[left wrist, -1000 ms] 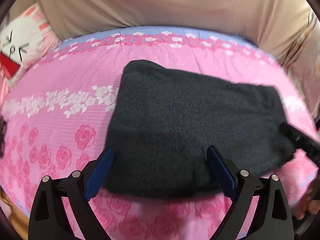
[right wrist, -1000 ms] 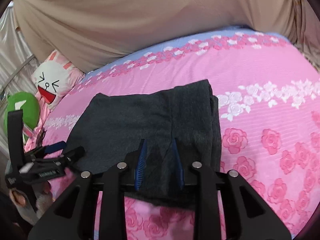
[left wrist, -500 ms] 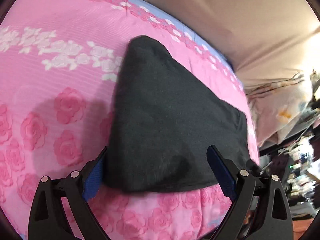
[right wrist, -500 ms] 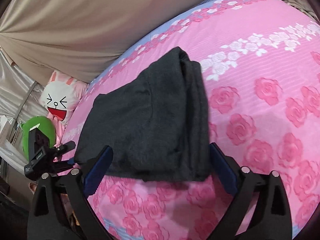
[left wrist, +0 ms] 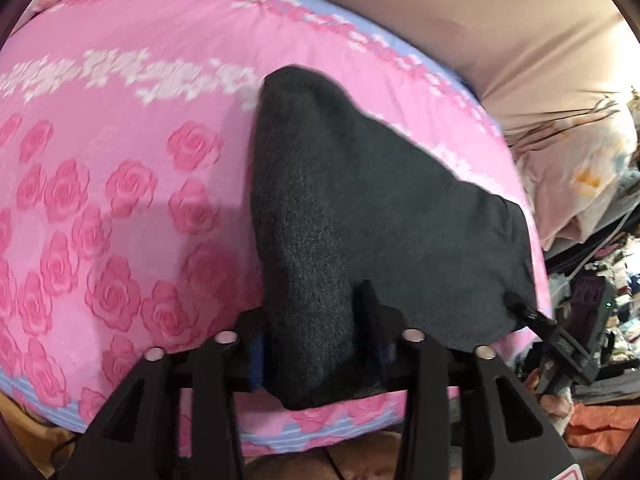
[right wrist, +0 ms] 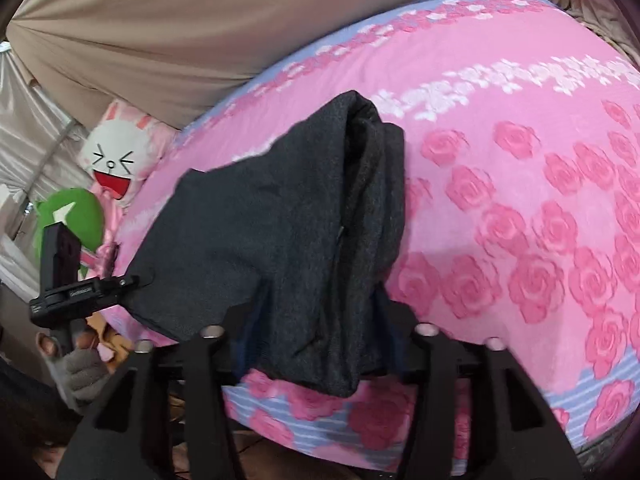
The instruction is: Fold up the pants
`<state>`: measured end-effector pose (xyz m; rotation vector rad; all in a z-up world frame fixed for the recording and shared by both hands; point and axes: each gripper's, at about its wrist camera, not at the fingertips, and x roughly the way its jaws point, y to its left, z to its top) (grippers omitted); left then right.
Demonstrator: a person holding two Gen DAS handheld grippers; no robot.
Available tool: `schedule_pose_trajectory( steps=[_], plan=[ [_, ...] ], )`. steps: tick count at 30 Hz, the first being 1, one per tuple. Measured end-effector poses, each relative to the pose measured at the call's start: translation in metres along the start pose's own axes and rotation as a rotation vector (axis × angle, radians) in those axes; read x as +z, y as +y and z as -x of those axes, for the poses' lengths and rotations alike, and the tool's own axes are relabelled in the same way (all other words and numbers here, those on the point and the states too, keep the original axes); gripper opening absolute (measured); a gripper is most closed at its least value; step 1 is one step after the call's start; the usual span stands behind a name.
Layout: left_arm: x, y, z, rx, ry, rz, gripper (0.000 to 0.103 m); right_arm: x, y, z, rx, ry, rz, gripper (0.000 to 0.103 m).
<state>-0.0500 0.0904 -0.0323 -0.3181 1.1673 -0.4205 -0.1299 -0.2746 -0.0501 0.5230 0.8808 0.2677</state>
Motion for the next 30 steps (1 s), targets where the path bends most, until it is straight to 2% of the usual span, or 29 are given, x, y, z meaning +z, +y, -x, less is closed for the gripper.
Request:
schedule_pose_trajectory(
  steps=[1,3,4,5,7,10,14,16,17,18,19,20,22,26,30],
  plan=[
    [0.0,0.001,-0.001,-0.015,-0.016,0.016,0.047,0.001,-0.001,-0.001,0.028,0.001,-0.012,0.072],
    [0.001,-0.002,-0.003,-0.057,-0.013,0.02,0.067,0.003,0.003,-0.005,0.06,0.003,0.005,0.085],
    [0.002,-0.005,-0.005,-0.077,-0.013,0.017,0.081,0.003,0.006,-0.008,0.063,0.002,0.023,0.089],
    [0.002,-0.009,-0.009,-0.081,-0.017,0.011,0.088,0.003,0.01,-0.01,0.052,-0.004,0.043,0.089],
    [0.001,-0.021,-0.014,-0.015,-0.036,-0.029,0.09,0.005,0.016,-0.016,0.043,-0.019,0.069,0.089],
    [0.002,-0.037,-0.024,0.084,-0.053,-0.073,0.091,0.012,0.014,-0.023,0.076,-0.042,0.042,0.089],
    [0.006,-0.046,-0.033,0.166,-0.068,-0.097,0.091,0.02,0.018,-0.034,0.084,-0.06,0.021,0.086],
    [0.008,-0.048,-0.036,0.185,-0.071,-0.101,0.091,0.022,0.019,-0.037,0.055,-0.065,0.009,0.064],
    [0.008,-0.05,-0.037,0.193,-0.074,-0.107,0.084,0.022,0.017,-0.037,0.04,-0.071,-0.003,0.057],
    [0.008,-0.051,-0.037,0.219,-0.079,-0.115,0.076,0.022,0.013,-0.035,0.036,-0.073,-0.013,0.044],
    [0.007,-0.052,-0.035,0.239,-0.081,-0.124,0.063,0.022,0.01,-0.033,0.039,-0.074,-0.022,0.037],
    [0.008,-0.053,-0.032,0.241,-0.084,-0.117,0.047,0.021,0.007,-0.03,0.05,-0.079,-0.031,0.035],
    [0.009,-0.05,-0.019,0.268,-0.104,-0.101,0.025,0.018,0.008,-0.022,0.056,-0.09,-0.029,0.032],
    [0.002,-0.051,0.003,0.212,-0.106,-0.094,0.022,0.011,0.02,-0.006,0.058,-0.107,0.014,0.031],
    [-0.02,-0.06,0.031,0.162,-0.102,-0.141,0.022,-0.004,0.028,0.021,0.082,-0.104,0.057,0.03]
  ],
)
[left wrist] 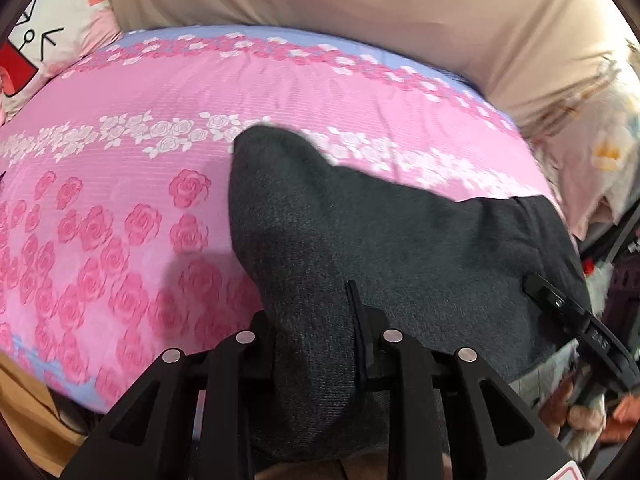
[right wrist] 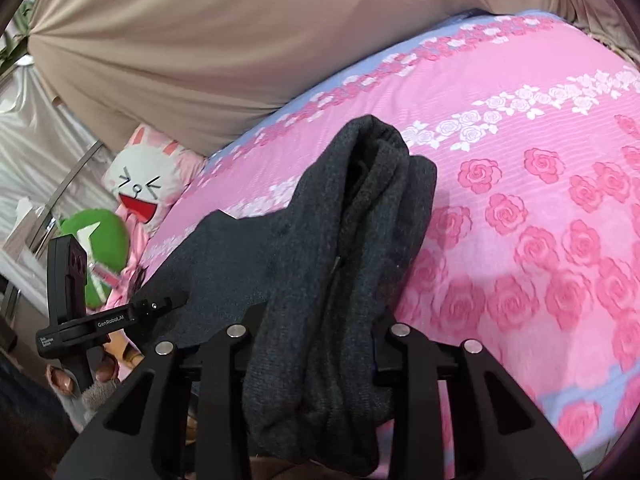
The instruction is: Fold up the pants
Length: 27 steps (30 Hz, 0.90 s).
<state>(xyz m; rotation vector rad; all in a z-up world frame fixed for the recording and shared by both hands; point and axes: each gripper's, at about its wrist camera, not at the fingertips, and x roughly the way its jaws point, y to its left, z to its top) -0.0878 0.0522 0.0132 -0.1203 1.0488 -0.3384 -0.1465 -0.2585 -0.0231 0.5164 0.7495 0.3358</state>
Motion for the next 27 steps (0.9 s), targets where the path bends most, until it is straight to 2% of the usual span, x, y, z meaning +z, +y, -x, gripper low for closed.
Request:
schedule_pose_trajectory(
  steps=[3,8,14,18,21,24,27],
  plan=[
    [-0.007,-0.008,0.024,-0.035,-0.019,-0.031,0.022,-0.004,0.016,0.019,0.015,-0.013,0.036,0.03],
    [-0.002,-0.03,0.076,-0.063,-0.142,-0.105,0.021,0.009,0.048,0.053,0.046,-0.104,0.111,0.03],
    [0.024,-0.05,0.131,-0.067,-0.354,-0.173,0.022,0.047,0.083,0.09,0.07,-0.285,0.214,0.03],
    [0.057,-0.065,0.152,0.01,-0.492,-0.214,0.023,0.083,0.102,0.098,0.075,-0.396,0.286,0.03],
    [0.082,-0.075,0.16,0.061,-0.562,-0.237,0.023,0.115,0.113,0.091,0.078,-0.463,0.319,0.03],
    [0.119,-0.087,0.168,0.111,-0.667,-0.253,0.023,0.151,0.12,0.08,0.094,-0.518,0.333,0.03],
    [0.154,-0.089,0.17,0.128,-0.748,-0.253,0.023,0.187,0.123,0.067,0.104,-0.572,0.344,0.03]
  ],
)
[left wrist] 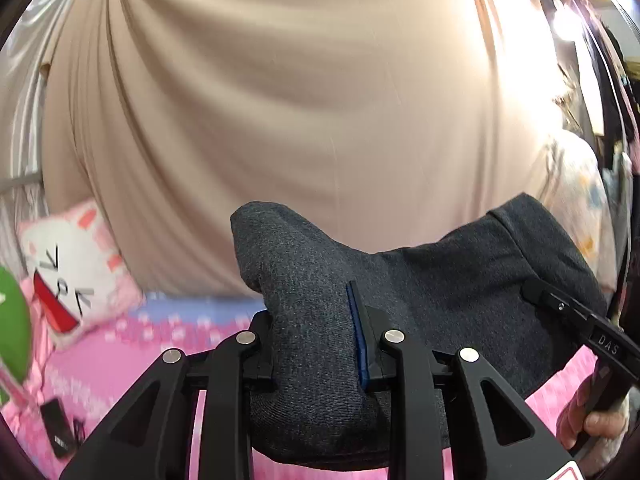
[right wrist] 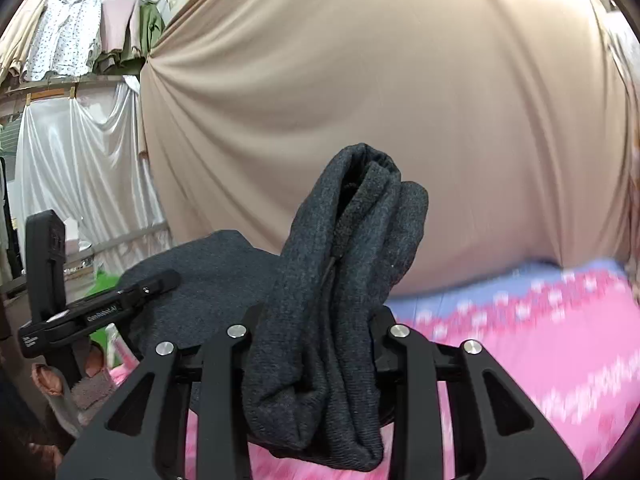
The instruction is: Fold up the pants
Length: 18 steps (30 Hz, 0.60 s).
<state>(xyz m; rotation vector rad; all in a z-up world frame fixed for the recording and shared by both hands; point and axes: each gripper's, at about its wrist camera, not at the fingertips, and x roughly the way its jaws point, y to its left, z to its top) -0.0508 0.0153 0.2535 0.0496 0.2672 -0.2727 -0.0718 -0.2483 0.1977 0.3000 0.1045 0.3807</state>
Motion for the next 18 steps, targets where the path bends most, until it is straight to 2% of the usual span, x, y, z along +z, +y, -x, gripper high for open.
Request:
schedule_pose_trajectory(
  steps=[4,9,14,17,18],
  plan=[
    [0.02,0.01,-0.038,0.014,-0.04,-0.001,0.025,0.017,-0.026,-0.037,0.015,-0.038,-0.023,0.03],
    [0.019,0.026,-0.108,0.018,-0.013,0.018,0.027,0.015,-0.075,-0.095,0.026,-0.012,-0.114,0.031],
    [-0.019,0.04,-0.215,0.016,0.155,0.066,0.028,-0.017,-0.129,-0.165,-0.038,0.107,-0.181,0.031],
    [-0.063,0.049,-0.282,0.037,0.282,0.095,0.032,-0.065,-0.17,-0.211,-0.111,0.248,-0.239,0.031],
    [-0.081,0.052,-0.303,0.046,0.33,0.106,0.034,-0.09,-0.187,-0.23,-0.156,0.325,-0.26,0.033]
  ],
)
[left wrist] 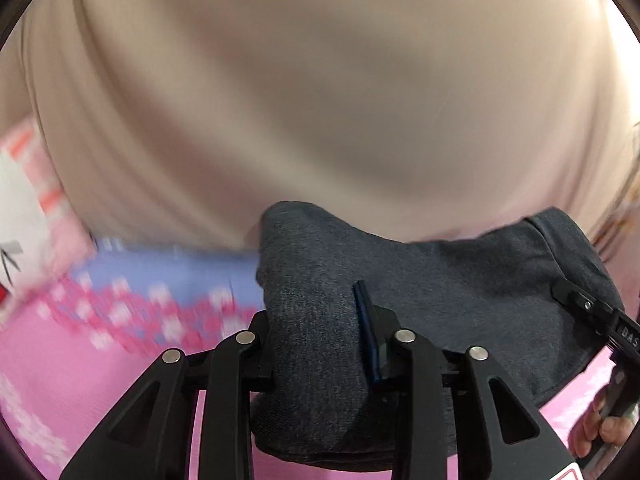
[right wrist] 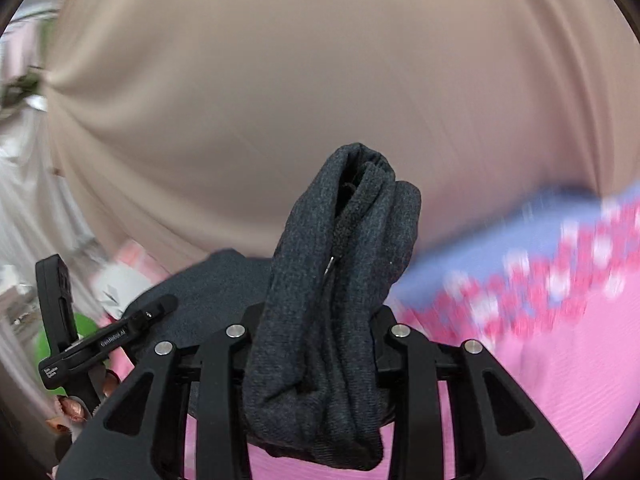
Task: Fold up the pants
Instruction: 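Lower the folded stack onto the bed and open both tools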
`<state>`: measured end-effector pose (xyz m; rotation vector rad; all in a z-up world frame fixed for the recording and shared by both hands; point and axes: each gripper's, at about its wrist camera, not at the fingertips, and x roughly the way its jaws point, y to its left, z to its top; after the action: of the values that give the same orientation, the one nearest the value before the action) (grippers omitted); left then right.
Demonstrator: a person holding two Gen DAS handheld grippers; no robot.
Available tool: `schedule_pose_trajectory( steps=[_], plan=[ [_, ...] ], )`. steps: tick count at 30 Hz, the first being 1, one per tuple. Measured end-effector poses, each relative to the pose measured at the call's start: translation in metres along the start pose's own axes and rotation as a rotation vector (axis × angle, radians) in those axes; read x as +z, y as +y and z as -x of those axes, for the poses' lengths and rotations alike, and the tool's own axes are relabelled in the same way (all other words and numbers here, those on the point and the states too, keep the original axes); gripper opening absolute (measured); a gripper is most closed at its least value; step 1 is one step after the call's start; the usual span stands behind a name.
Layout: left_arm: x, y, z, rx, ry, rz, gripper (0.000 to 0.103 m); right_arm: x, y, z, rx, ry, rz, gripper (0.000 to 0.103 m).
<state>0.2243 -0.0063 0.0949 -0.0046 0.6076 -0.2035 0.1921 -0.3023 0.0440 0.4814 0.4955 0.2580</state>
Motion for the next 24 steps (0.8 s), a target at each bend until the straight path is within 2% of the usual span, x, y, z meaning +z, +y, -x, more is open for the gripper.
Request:
schedule_pose_trajectory(
  steps=[1,3,4,5,7,8,11,12,13,15,16,18,19,20,21,24],
  plan=[
    [-0.019,0.005,-0.042,0.021,0.104,0.005,0.035,-0.011,-0.017,-0.022,-0.037,0.078,-0.029,0.035],
    [-0.055,0.019,-0.093,0.07,0.299,0.046,0.036,-0.041,-0.056,-0.061,-0.145,0.274,-0.132,0.037],
    [-0.065,0.027,-0.102,0.083,0.345,0.062,0.039,-0.038,-0.064,-0.051,-0.101,0.225,-0.188,0.043],
    [-0.071,0.037,-0.094,0.044,0.308,0.094,0.048,-0.033,-0.064,-0.045,-0.107,0.219,-0.187,0.045],
    [-0.066,0.051,-0.068,0.063,0.265,0.12,0.056,-0.018,-0.047,-0.016,-0.254,0.113,-0.073,0.047],
    [-0.059,0.057,-0.049,0.076,0.224,0.134,0.056,-0.014,-0.036,-0.006,-0.256,0.072,-0.015,0.047],
    [-0.041,0.051,-0.018,0.055,0.156,0.133,0.059,-0.011,-0.018,-0.012,-0.15,0.101,0.003,0.044],
    [-0.036,0.051,-0.019,0.043,0.158,0.131,0.063,-0.015,-0.012,-0.024,-0.124,0.132,0.015,0.044],
    [-0.035,0.042,-0.021,0.03,0.176,0.125,0.069,-0.026,-0.008,-0.043,-0.157,0.177,0.055,0.043],
    [-0.043,0.027,-0.035,0.044,0.218,0.095,0.07,-0.045,-0.021,-0.07,-0.264,0.231,0.101,0.039],
    [-0.053,0.019,-0.05,0.073,0.258,0.06,0.07,-0.051,-0.026,-0.074,-0.293,0.209,0.122,0.032],
    [-0.073,0.006,-0.075,0.112,0.331,0.018,0.07,-0.053,-0.022,-0.066,-0.308,0.186,0.124,0.031],
    [-0.083,0.007,-0.079,0.119,0.334,0.026,0.07,-0.051,-0.017,-0.054,-0.282,0.164,0.098,0.033],
    [-0.087,0.009,-0.073,0.125,0.291,0.036,0.071,-0.05,-0.013,-0.046,-0.261,0.146,0.089,0.034],
    [-0.088,0.008,-0.068,0.136,0.281,0.031,0.071,-0.053,-0.007,-0.035,-0.244,0.122,0.096,0.038],
    [-0.09,0.003,-0.05,0.134,0.258,0.028,0.07,-0.069,0.014,-0.01,-0.301,0.051,0.181,0.045]
  ],
)
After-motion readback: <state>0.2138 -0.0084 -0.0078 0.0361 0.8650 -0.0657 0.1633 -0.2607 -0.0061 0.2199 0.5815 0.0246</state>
